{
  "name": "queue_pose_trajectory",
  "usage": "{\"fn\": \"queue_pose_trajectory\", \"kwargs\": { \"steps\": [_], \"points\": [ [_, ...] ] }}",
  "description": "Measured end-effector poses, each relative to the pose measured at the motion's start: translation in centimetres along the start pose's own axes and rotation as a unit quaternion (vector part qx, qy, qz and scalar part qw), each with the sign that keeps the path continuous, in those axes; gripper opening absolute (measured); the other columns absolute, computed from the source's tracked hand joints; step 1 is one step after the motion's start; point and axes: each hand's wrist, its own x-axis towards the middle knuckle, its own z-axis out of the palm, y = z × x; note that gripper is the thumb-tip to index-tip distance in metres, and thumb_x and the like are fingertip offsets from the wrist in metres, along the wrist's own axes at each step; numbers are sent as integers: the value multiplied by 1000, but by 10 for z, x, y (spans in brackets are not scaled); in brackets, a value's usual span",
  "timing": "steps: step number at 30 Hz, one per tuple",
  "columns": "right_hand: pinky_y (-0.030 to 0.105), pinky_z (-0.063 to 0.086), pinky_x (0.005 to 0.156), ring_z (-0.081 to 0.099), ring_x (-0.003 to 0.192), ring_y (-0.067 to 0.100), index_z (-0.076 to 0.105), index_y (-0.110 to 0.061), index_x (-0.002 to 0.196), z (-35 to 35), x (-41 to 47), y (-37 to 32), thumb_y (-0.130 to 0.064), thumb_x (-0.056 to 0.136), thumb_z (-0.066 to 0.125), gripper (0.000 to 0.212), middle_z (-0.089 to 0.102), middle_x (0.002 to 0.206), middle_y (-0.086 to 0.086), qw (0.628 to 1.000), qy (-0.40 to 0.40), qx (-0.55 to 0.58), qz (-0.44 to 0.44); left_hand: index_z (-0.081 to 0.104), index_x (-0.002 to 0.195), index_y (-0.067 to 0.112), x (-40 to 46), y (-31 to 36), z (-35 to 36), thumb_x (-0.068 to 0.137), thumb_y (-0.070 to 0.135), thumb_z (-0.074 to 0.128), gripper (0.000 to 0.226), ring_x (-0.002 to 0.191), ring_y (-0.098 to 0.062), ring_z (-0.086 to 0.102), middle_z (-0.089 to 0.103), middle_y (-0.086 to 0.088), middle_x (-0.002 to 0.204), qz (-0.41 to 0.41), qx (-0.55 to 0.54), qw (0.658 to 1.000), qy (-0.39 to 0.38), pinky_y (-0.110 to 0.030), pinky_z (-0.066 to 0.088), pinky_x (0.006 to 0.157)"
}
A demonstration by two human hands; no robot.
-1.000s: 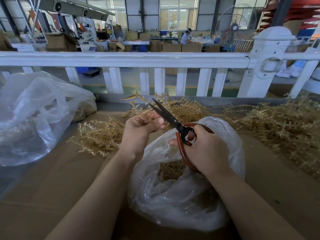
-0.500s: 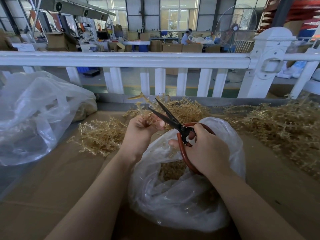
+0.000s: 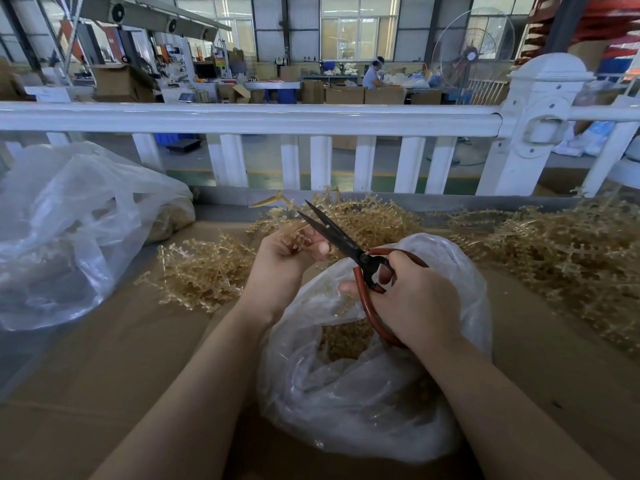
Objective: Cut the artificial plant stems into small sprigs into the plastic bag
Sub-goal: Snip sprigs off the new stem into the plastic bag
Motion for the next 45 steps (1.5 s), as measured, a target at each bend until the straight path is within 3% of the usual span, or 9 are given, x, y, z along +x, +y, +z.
{"fn": "queue_pose_trajectory", "kwargs": {
  "steps": [3,7,11,15,23,26,34,39,45],
  "points": [
    [19,46,57,55,63,2,55,-31,81,-2,0,-2,-91,67,46,62,56,67,-17,1000,-6,2,5,68,98,-3,0,1,1,90,-6,64,9,93,-23,68,71,-20,100,-4,-15,1000,0,-24,55,85],
    [18,42,54,51,58,2,46,-31,71,-3,0,-4,-89,67,46,59,52,63,-17,1000,-3,-3,5,64,95,2,0,2,3,83,1,71,14,85,-17,66,69,-6,87,-45,-82,996,9,-23,54,77],
    [19,42,54,52,58,3,52,-30,76,-2,-1,-3,-93,64,35,66,52,62,-16,1000,2,2,5,62,98,5,2,2,1,84,25,73,27,80,-20,66,69,-8,84,-94,-197,975,34,-29,55,78],
    [24,50,56,54,59,4,58,-27,80,-2,0,-2,-90,68,41,67,54,63,-15,1000,3,6,4,66,93,2,3,2,-3,84,20,65,21,74,-14,67,70,-4,78,-102,-238,965,51,-28,57,79],
    [13,37,53,54,63,2,58,-28,83,-1,-2,-1,-89,71,45,63,57,71,-18,1000,14,11,-9,69,76,8,2,4,-3,82,8,66,7,71,-15,64,68,-7,73,-93,-223,969,55,-26,56,82],
    [11,33,53,53,66,0,59,-30,91,-2,0,0,-92,70,45,66,60,77,-19,1000,4,-8,0,75,64,18,3,3,-1,84,-4,63,32,71,-11,67,72,-1,74,-73,-195,976,57,-22,56,77],
    [11,31,56,51,72,0,58,-32,96,-1,0,-1,-91,70,47,65,54,82,-23,1000,-20,-16,6,65,86,4,5,-2,-2,85,-11,61,15,75,-14,67,72,-2,76,-48,-154,984,80,-26,55,77],
    [12,29,53,47,64,-3,50,-34,87,-2,0,-2,-93,68,42,62,51,73,-21,1000,-26,-16,6,65,94,-8,6,-4,-5,84,-10,65,10,85,-23,66,72,-12,87,-29,-108,990,86,-42,52,92],
    [16,27,49,45,55,-2,34,-35,68,-4,1,-4,-91,69,50,59,47,62,-17,999,-16,-32,2,70,87,4,5,-4,-6,82,-8,68,13,78,-15,69,75,-4,82,-18,-77,993,90,-28,54,79]
  ]
}}
